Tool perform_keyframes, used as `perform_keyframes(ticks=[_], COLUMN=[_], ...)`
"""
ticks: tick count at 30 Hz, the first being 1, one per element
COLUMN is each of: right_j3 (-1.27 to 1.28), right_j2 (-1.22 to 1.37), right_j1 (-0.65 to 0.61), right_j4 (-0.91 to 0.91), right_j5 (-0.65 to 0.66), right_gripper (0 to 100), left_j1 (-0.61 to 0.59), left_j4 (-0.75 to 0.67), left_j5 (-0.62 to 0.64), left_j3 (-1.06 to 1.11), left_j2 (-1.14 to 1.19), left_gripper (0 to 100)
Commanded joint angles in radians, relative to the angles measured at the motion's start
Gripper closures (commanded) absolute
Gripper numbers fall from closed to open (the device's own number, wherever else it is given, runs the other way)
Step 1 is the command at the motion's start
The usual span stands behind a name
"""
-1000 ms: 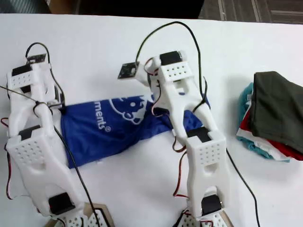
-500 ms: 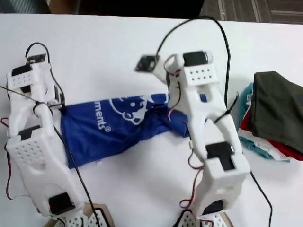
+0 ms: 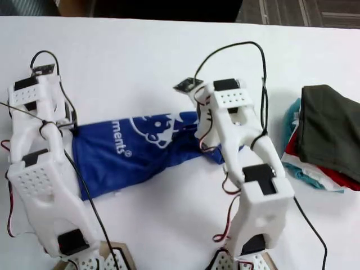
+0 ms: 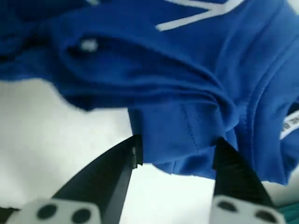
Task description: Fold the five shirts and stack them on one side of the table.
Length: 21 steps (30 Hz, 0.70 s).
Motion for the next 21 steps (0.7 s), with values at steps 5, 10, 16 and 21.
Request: perform_keyframes(ticks=[5, 10, 16, 21], right_j3=[-0.135, -0.184, -0.299, -0.437], right_j2=[0.127, 0.153, 0.153, 0.153], right_j1=[0.025, 0.041, 0.035, 0.036], right_j4=[-0.005, -0.004, 0.076, 0.150], right_j5=[-0.074, -0.068, -0.064, -0.003], right_gripper=[75.5, 83.1, 95.4, 96.9], left_j1=[-0.005, -0.005, -0.005, -0.005], left_j4=[-0.018, -0.018, -0.020, -0.020], left_j5=[-0.003, -0.003, -0.003, -0.003], left_j3=[0.007, 0.007, 0.007, 0.007], left_j2=[-0.002, -0.002, -0.002, -0.002], left_gripper=[84, 84, 84, 84])
